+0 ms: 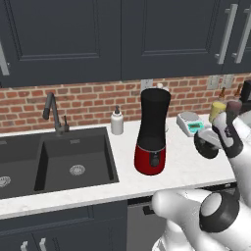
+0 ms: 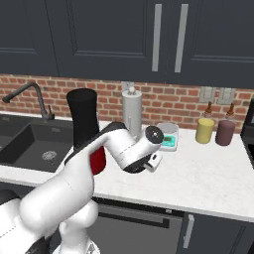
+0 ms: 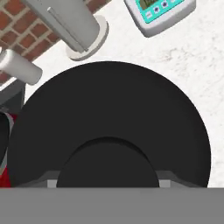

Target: Close the lid blender by securely placing the lid on top.

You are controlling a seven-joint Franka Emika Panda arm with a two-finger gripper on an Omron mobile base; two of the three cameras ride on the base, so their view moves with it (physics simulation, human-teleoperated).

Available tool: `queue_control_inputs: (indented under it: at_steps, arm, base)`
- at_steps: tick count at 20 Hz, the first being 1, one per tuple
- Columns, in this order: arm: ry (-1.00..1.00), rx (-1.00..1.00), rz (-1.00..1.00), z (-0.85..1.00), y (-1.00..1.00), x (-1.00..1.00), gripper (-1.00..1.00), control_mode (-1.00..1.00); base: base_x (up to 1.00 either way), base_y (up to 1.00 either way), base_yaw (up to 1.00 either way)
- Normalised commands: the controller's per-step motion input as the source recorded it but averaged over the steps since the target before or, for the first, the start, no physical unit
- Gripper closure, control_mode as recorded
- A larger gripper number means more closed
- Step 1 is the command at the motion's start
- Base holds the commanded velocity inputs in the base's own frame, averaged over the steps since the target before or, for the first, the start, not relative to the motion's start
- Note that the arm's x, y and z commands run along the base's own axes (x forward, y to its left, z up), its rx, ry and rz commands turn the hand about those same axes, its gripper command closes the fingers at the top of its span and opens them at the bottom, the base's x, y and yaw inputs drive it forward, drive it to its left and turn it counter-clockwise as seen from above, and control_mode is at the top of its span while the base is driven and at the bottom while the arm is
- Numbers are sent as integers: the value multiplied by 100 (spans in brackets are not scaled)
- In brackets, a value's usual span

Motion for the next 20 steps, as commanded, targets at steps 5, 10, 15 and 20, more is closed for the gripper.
queue_control_inputs:
  at_steps: [5, 10, 15, 20]
  arm:
    - [-42, 12, -3, 100, 0, -29, 100, -100]
    - [-46, 5, -8, 100, 0, -24, 100, -100]
    - [-31, 1, -8, 100, 6, -15, 100, -100]
    - [-13, 0, -2, 100, 15, -7, 100, -100]
  base:
    - [0, 0, 0]
    - [0, 0, 0]
    - [0, 0, 0]
    - [0, 0, 0]
